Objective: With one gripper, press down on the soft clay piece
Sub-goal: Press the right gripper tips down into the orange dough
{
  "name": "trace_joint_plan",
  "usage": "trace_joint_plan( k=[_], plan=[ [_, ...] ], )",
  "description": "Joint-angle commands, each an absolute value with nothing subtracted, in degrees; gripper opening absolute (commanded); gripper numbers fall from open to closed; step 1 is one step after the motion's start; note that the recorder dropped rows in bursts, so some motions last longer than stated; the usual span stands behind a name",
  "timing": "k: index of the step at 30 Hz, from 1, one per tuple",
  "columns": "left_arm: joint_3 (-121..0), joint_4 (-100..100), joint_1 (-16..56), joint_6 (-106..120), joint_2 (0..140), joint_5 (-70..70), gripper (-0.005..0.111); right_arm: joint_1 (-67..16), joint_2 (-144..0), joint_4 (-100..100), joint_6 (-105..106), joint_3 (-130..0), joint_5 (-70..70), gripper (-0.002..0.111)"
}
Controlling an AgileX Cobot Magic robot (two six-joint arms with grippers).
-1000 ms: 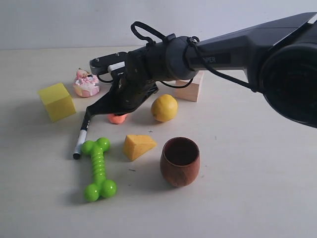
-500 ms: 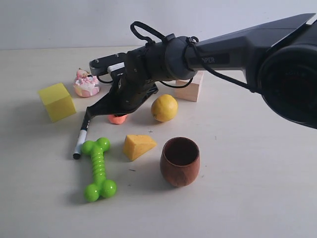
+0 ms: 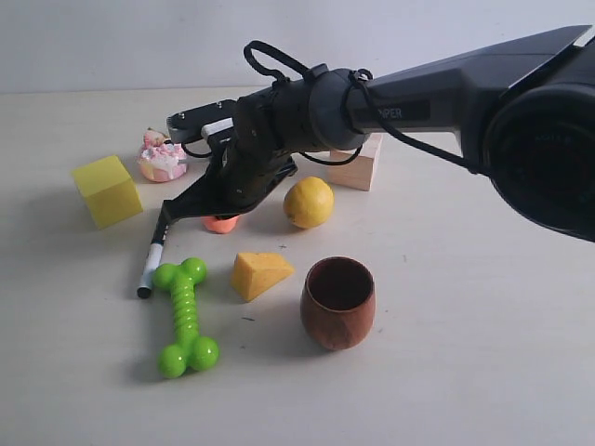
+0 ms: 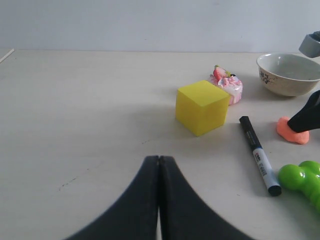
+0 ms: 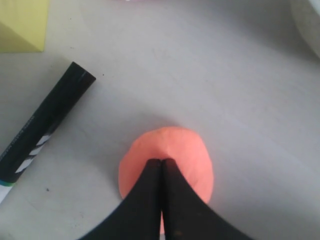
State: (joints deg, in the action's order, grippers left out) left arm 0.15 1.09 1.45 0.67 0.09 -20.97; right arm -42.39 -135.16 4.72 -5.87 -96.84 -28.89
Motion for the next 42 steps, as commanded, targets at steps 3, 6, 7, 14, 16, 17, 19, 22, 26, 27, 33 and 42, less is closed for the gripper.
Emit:
trace_joint_plan(
  k=[3, 6, 7, 14, 16, 17, 19, 22, 26, 27, 33, 42],
  plan=[
    [0.0, 1.29, 1.75, 0.68, 0.0, -20.33, 0.0, -42.62, -137.4, 4.41, -5.43, -95.91, -34.74, 0.0],
    [0.0, 1.29, 1.75, 0.68, 0.0, -20.33, 0.0, -42.62, -137.4, 4.41, -5.43, -95.91, -34.74, 0.0],
    [0.0, 1.29, 1.75, 0.68, 0.0, -20.33, 0.0, -42.62, -137.4, 4.41, -5.43, -95.91, -34.74, 0.0],
    [0.0, 1.29, 1.75, 0.68, 0.0, -20.33, 0.0, -42.62, -137.4, 4.41, -4.11, -96.82, -35.06, 0.0],
    [0.0, 1.29, 1.75, 0.68, 0.0, -20.33, 0.0, -42.62, -137.4, 4.41, -4.11, -98.01, -35.5, 0.0],
    [0.0, 1.29, 1.75, 0.68, 0.0, -20.33, 0.0, -42.62, -137.4, 4.41, -4.11, -98.62, -35.61, 0.0],
    [0.0, 1.29, 1.75, 0.68, 0.0, -20.33, 0.0, -42.62, -137.4, 4.41, -4.11, -99.99, -35.73, 0.0],
    [0.0, 1.29, 1.75, 0.68, 0.0, -20.33, 0.0, -42.62, -137.4, 4.03, -4.11, -101.16, -35.9, 0.0],
    [0.0, 1.29, 1.75, 0.68, 0.0, -20.33, 0.0, -42.62, -137.53, 2.99, -4.11, -101.55, -36.35, 0.0],
    [0.0, 1.29, 1.75, 0.68, 0.0, -20.33, 0.0, -42.62, -137.64, 2.36, -4.11, -101.55, -36.62, 0.0],
    [0.0, 1.29, 1.75, 0.68, 0.0, -20.33, 0.0, -42.62, -138.5, 1.09, -4.11, -101.55, -36.77, 0.0],
    [0.0, 1.29, 1.75, 0.68, 0.0, -20.33, 0.0, -42.62, -138.75, 1.09, -4.11, -101.55, -36.78, 0.011]
  ],
)
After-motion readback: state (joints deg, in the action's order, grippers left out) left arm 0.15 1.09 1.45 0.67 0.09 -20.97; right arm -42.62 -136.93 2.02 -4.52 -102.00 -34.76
